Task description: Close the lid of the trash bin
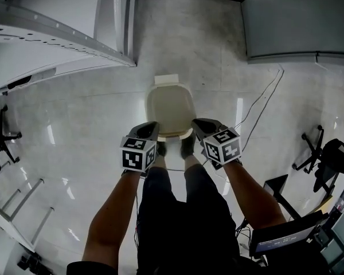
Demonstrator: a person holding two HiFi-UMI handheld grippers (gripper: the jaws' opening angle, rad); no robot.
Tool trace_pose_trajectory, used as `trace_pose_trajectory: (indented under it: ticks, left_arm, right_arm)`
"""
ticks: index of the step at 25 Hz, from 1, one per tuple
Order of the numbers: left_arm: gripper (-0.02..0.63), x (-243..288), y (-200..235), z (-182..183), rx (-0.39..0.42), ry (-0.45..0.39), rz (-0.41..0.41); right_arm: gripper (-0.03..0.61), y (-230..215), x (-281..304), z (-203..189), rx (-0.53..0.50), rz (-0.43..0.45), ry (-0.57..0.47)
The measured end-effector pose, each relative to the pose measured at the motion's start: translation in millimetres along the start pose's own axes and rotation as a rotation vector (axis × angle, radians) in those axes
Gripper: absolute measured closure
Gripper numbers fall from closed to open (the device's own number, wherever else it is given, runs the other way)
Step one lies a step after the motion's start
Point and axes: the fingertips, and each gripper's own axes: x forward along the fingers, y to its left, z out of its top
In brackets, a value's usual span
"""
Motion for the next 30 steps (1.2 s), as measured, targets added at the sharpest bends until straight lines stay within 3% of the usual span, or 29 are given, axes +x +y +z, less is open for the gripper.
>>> trace_pose_trajectory:
  ticks: [2, 7, 16, 23, 27, 30]
  left_arm:
    - [0.615, 6.6, 0.2, -18.2, -0.012, 0.028, 0.007]
    - [0.615, 26.8, 4.5, -59.9, 0.044, 0.106, 0.021]
    - [0.615, 66.1, 19.2, -109.0, 0.036, 0.166, 0.011]
    - [0.615, 91.9, 31.9, -129.6, 0.062, 0.215, 0.010]
    - [0.615, 98.3, 33.7, -135.8, 0.151, 0.269, -0.009]
    - [0.615, 100.9, 34.6, -137.6, 0.160, 0.291, -0.014]
  right_arm:
    - [0.569, 1.4, 4.6, -19.0, 0.004, 0.008, 0.026]
    - [0.568, 2.5, 24.8, -62.4, 0.014, 0.027, 0.088]
    - [0.569, -5.2, 62.0, -120.1, 0.078, 0.024, 0.157]
    - [0.569, -15.6, 92.5, -147.2, 0.073, 0.017, 0.214]
    - [0.569, -20.6, 101.5, -154.6, 0.094, 0.008, 0.232]
    - [0.569, -22.7, 103.1, -155.9, 0.097, 0.009, 0.240]
